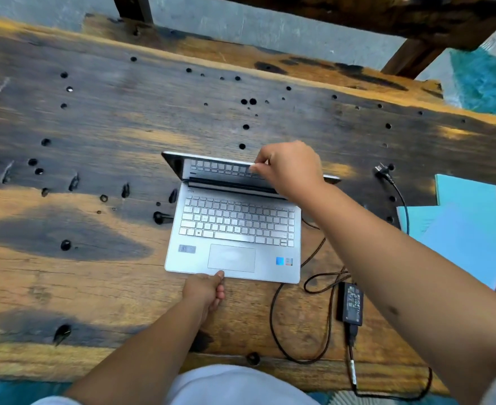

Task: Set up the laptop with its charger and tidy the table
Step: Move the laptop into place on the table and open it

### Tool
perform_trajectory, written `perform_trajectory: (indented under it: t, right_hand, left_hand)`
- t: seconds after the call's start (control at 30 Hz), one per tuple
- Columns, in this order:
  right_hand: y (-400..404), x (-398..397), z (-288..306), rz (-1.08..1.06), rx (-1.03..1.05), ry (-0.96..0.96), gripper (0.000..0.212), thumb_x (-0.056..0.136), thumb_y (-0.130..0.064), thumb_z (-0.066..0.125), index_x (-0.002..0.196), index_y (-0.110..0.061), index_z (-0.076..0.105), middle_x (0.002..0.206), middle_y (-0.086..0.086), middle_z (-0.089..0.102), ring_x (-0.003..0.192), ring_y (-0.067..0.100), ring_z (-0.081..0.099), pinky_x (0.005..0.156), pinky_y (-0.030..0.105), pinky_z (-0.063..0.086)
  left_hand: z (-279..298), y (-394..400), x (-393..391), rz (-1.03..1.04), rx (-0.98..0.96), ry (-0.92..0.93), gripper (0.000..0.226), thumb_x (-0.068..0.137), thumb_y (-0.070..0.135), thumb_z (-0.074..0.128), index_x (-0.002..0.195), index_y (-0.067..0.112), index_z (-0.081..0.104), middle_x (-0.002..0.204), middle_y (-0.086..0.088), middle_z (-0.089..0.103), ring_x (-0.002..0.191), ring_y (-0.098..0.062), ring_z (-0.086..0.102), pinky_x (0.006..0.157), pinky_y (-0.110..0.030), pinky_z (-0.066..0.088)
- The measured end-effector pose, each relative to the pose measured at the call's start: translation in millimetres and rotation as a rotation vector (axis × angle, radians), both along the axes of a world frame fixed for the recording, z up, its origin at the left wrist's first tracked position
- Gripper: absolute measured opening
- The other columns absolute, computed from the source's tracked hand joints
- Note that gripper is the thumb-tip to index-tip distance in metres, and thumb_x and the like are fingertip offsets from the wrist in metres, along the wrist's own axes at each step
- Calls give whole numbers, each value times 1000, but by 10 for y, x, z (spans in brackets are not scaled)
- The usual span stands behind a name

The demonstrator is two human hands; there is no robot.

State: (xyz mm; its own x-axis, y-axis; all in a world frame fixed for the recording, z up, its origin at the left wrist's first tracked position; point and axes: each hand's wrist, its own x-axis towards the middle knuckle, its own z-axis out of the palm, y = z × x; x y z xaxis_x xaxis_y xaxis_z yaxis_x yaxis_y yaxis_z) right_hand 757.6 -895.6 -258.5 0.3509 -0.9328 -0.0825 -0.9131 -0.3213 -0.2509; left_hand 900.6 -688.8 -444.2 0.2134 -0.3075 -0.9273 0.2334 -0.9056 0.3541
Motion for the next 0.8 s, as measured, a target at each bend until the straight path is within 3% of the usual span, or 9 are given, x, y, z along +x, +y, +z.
perform_trajectory:
  t: [0.33, 0.8]
  right_hand:
    - [-721, 148, -32, -179, 12, 37, 21, 91, -45, 63, 91, -26, 74, 74, 1, 63, 83, 29, 65, 61, 31, 43]
    - [-1369, 290, -218, -331, 179, -55, 21, 92, -38, 66, 92, -20, 74, 90, 7, 72, 84, 28, 68, 65, 33, 51]
  left_hand:
    - [-19, -33, 30, -39, 45, 26, 29, 92, 32, 66, 74, 9, 65, 53, -2, 60, 42, -10, 52, 37, -16, 39]
    - [5, -73, 70, -62, 87, 43, 30, 92, 34, 66, 73, 10, 68, 50, 1, 60, 39, -7, 51, 38, -16, 39]
